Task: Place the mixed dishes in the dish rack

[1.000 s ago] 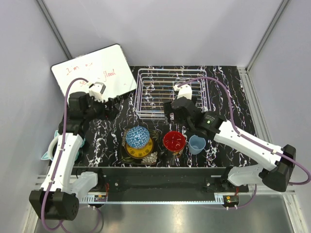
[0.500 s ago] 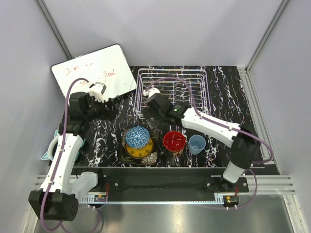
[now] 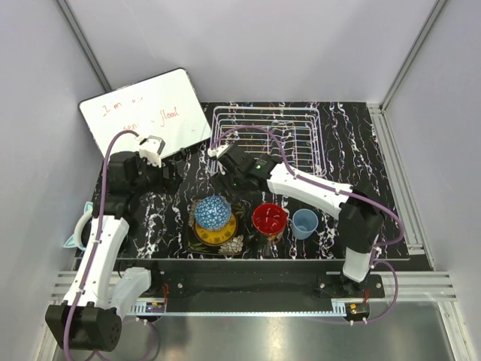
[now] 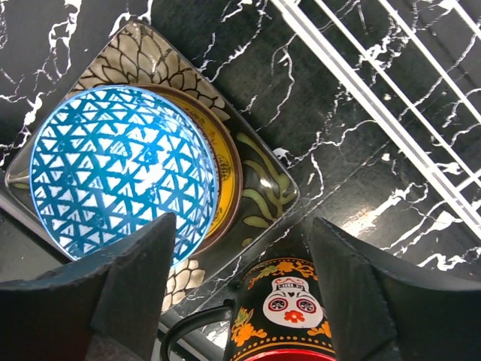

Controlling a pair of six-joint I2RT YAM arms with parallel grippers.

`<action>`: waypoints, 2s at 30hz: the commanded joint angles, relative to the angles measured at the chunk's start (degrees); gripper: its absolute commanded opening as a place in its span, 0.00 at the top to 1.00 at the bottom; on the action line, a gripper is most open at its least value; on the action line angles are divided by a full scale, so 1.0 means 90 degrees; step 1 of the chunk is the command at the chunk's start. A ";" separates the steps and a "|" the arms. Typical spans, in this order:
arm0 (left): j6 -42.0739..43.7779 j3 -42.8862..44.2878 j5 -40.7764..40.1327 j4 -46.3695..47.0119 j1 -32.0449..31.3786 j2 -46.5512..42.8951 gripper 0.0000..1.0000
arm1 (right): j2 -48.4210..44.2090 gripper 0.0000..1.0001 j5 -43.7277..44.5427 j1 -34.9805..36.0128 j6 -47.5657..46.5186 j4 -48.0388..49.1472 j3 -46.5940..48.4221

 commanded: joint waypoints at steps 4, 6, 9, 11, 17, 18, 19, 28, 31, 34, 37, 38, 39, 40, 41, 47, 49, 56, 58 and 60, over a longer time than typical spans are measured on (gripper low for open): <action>0.0135 -0.0071 -0.0037 0.0294 -0.0049 -0.0142 0.14 | 0.0153 0.25 -0.0465 0.0038 -0.0133 0.0182 0.0170; 0.0174 -0.0032 -0.0046 0.0294 -0.0059 -0.0113 0.14 | 0.0250 0.27 -0.0553 0.0028 -0.0143 0.0172 0.0190; 0.0175 -0.0012 -0.0105 0.0313 -0.0069 -0.0094 0.14 | 0.0348 0.31 -0.0680 0.0038 -0.0182 0.0181 0.0200; 0.0165 -0.0012 -0.0115 0.0352 -0.0088 -0.0064 0.14 | 0.0426 0.32 -0.0749 0.0028 -0.0172 0.0181 0.0200; 0.0233 -0.0012 -0.0164 0.0411 -0.0127 -0.0064 0.14 | 0.0563 0.41 -0.0876 0.0048 -0.0143 0.0269 0.0161; 0.0233 -0.0021 -0.0183 0.0401 -0.0137 -0.0074 0.14 | 0.0583 0.42 -0.0895 0.0048 -0.0133 0.0298 0.0161; 0.0253 -0.0022 -0.0203 0.0411 -0.0147 -0.0084 0.14 | 0.0593 0.45 -0.0905 0.0057 -0.0123 0.0308 0.0161; 0.0389 -0.0168 -0.0388 0.0421 -0.0186 -0.0162 0.14 | 0.0759 0.72 -0.0993 0.0106 -0.0162 0.0318 0.0297; 0.0419 -0.0217 -0.0398 0.0440 -0.0196 -0.0152 0.14 | 0.0798 0.76 -0.1003 0.0116 -0.0182 0.0299 0.0317; 0.0429 -0.0256 -0.0418 0.0489 -0.0196 -0.0162 0.13 | 0.0817 0.84 -0.1003 0.0116 -0.0192 0.0289 0.0346; 0.0448 -0.0285 -0.0437 0.0518 -0.0196 -0.0152 0.13 | 0.0759 0.92 -0.0877 0.0145 -0.0240 0.0260 0.0356; 0.0458 -0.0285 -0.0437 0.0538 -0.0196 -0.0152 0.13 | 0.0691 0.96 -0.0750 0.0155 -0.0250 0.0250 0.0356; 0.0458 -0.0295 -0.0447 0.0538 -0.0196 -0.0142 0.13 | 0.0652 1.00 -0.0672 0.0194 -0.0270 0.0211 0.0366; 0.0458 -0.0305 -0.0447 0.0557 -0.0196 -0.0142 0.13 | 0.0603 1.00 -0.0613 0.0204 -0.0308 0.0192 0.0385; 0.0458 -0.0305 -0.0447 0.0577 -0.0196 -0.0123 0.13 | 0.0496 1.00 -0.0516 0.0214 -0.0319 0.0182 0.0385; 0.0448 -0.0324 -0.0427 0.0646 -0.0196 -0.0074 0.13 | 0.0066 1.00 -0.0165 0.0233 -0.0377 0.0094 0.0492; 0.0438 -0.0324 -0.0447 0.0655 -0.0196 -0.0064 0.13 | -0.0012 1.00 -0.0144 0.0233 -0.0406 0.0045 0.0609; 0.0468 -0.0315 -0.0505 0.0646 -0.0196 -0.0006 0.13 | -0.0140 1.00 -0.0290 0.0243 -0.0533 -0.0160 0.1088; 0.0468 -0.0305 -0.0496 0.0665 -0.0196 0.0004 0.13 | -0.0198 1.00 -0.0290 0.0253 -0.0582 -0.0209 0.1253; 0.0468 -0.0305 -0.0515 0.0684 -0.0196 0.0033 0.13 | -0.0257 1.00 -0.0242 0.0243 -0.0631 -0.0297 0.1468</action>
